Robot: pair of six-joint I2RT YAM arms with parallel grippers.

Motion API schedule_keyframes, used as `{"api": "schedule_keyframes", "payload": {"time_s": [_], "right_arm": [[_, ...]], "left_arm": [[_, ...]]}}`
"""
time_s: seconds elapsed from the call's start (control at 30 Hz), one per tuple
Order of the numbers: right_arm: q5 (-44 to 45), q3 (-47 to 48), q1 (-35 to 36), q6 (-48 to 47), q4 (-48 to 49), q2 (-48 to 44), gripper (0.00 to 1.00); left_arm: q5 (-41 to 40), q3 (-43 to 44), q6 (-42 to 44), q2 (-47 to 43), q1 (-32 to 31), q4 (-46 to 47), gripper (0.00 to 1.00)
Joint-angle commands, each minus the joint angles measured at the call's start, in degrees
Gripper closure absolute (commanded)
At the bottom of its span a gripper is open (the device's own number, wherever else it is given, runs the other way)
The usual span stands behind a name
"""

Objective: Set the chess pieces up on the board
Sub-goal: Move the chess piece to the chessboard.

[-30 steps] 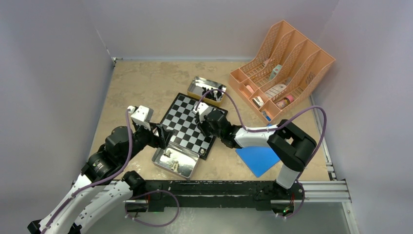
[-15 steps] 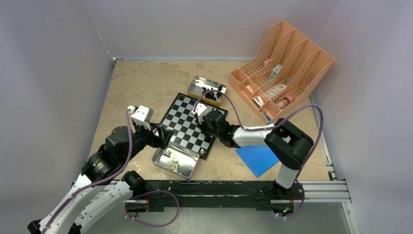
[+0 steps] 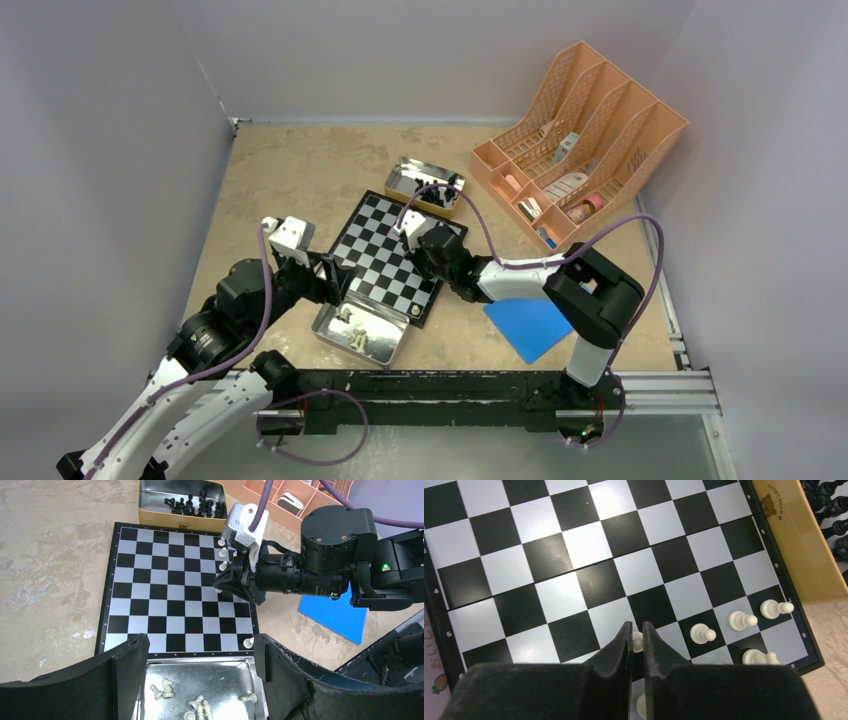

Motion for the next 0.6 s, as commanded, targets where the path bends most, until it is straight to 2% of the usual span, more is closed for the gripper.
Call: {"api": "schedule_keyframes", "payload": {"time_s": [0.0, 0.57], "right_arm": [[3.67, 1.85, -0.27, -0.79, -1.23, -0.93, 0.88], [8.14, 1.96, -0.38, -1.7, -2.52, -1.2, 0.87]], "left_arm": [[-0.71, 1.51, 0.56, -0.13, 0.19, 1.24, 0.23], [-0.54, 1.45, 0.55, -0.12, 0.2, 1.35, 0.24]]}}
